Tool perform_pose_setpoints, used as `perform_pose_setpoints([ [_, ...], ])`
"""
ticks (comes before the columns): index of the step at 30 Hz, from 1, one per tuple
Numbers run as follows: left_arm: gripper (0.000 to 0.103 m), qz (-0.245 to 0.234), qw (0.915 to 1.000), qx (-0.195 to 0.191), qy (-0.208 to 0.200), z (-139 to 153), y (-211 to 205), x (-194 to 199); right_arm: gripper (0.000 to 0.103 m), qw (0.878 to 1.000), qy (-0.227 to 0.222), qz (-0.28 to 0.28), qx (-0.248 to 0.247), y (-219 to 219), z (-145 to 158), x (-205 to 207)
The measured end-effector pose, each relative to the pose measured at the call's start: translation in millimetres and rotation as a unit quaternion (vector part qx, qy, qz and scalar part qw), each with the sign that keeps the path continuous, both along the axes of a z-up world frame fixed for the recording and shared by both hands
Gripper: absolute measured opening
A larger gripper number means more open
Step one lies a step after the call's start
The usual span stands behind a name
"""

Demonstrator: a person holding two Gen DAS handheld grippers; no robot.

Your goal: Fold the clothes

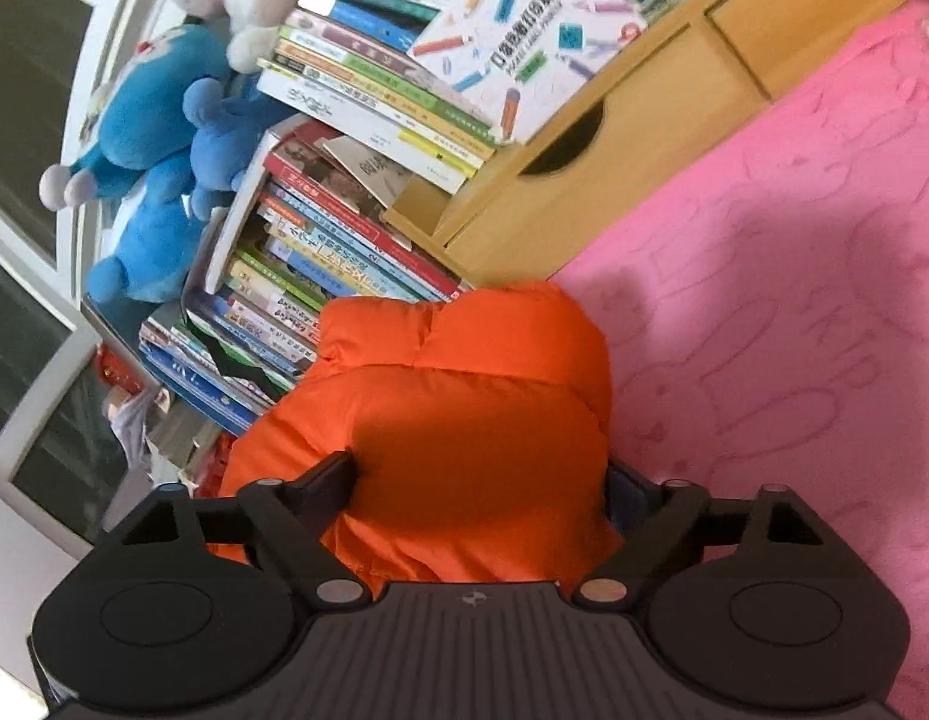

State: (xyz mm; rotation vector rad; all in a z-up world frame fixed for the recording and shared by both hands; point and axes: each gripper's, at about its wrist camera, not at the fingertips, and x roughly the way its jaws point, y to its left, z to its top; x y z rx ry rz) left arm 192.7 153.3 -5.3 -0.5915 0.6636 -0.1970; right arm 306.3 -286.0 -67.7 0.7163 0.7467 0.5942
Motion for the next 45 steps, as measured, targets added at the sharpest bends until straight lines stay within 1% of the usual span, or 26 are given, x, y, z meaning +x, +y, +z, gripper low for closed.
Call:
perform_pose_setpoints([
  [1,0.043,-0.001,0.9998,0.017,-0.010,1,-2,-8,0.092,1.000,-0.017,0.005,-0.020,-3,5,-7],
  [2,0.049,0.000,0.9991,0.037,-0.018,2,-4,-17,0.096,0.998,-0.041,0.013,-0.056,-4,10,-19],
  [3,0.051,0.001,0.9980,0.058,-0.025,4,-7,-27,0.097,0.994,-0.065,0.021,-0.091,-5,16,-31],
  [5,0.051,0.005,0.9943,0.099,-0.040,9,-14,-49,0.097,0.980,-0.112,0.036,-0.162,-7,26,-55],
  [7,0.051,0.008,0.9898,0.132,-0.053,14,-23,-71,0.097,0.967,-0.143,0.052,-0.206,-7,37,-86],
  [11,0.054,0.030,0.9817,0.177,-0.063,17,-35,-115,0.102,0.943,-0.186,0.102,-0.255,-6,52,-150],
  [14,0.055,0.049,0.9748,0.209,-0.058,20,-42,-139,0.103,0.928,-0.201,0.138,-0.283,3,56,-191],
  [15,0.059,0.057,0.9723,0.220,-0.055,21,-44,-146,0.103,0.924,-0.202,0.141,-0.292,7,55,-201],
  [16,0.061,0.057,0.9707,0.227,-0.052,20,-48,-151,0.103,0.922,-0.202,0.141,-0.299,9,54,-209],
  [18,0.064,0.055,0.9679,0.241,-0.045,18,-57,-159,0.103,0.923,-0.195,0.142,-0.301,15,51,-223],
  [21,0.065,0.051,0.9633,0.261,-0.034,15,-71,-173,0.103,0.923,-0.176,0.143,-0.310,24,44,-239],
  [23,0.066,0.042,0.9601,0.275,-0.032,10,-80,-176,0.103,0.917,-0.174,0.132,-0.333,30,37,-248],
  [25,0.068,0.031,0.9599,0.277,-0.027,4,-88,-177,0.103,0.910,-0.174,0.127,-0.355,36,29,-254],
  [26,0.072,0.025,0.9603,0.277,-0.026,1,-91,-178,0.103,0.906,-0.175,0.125,-0.366,40,25,-257],
  [27,0.074,0.020,0.9606,0.276,-0.025,-2,-94,-178,0.103,0.903,-0.177,0.124,-0.370,41,22,-259],
  [30,0.075,0.009,0.9585,0.285,-0.015,-10,-101,-175,0.103,0.897,-0.184,0.124,-0.382,44,11,-265],
  [33,0.077,0.007,0.9570,0.290,-0.009,-16,-104,-173,0.103,0.892,-0.189,0.122,-0.393,46,2,-269],
  [35,0.078,0.008,0.9563,0.292,-0.006,-18,-105,-172,0.103,0.893,-0.185,0.113,-0.394,46,-1,-266],
  [38,0.087,0.010,0.9551,0.296,-0.007,-20,-106,-172,0.103,0.902,-0.187,0.103,-0.375,42,-3,-265],
  [40,0.089,0.009,0.9538,0.300,-0.012,-19,-108,-172,0.103,0.904,-0.190,0.100,-0.369,41,-1,-265],
  [44,0.096,0.009,0.9553,0.295,-0.012,-14,-110,-171,0.103,0.908,-0.196,0.094,-0.357,38,3,-265],
  [45,0.099,0.009,0.9551,0.296,-0.014,-12,-110,-172,0.103,0.909,-0.198,0.092,-0.354,38,4,-265],
])
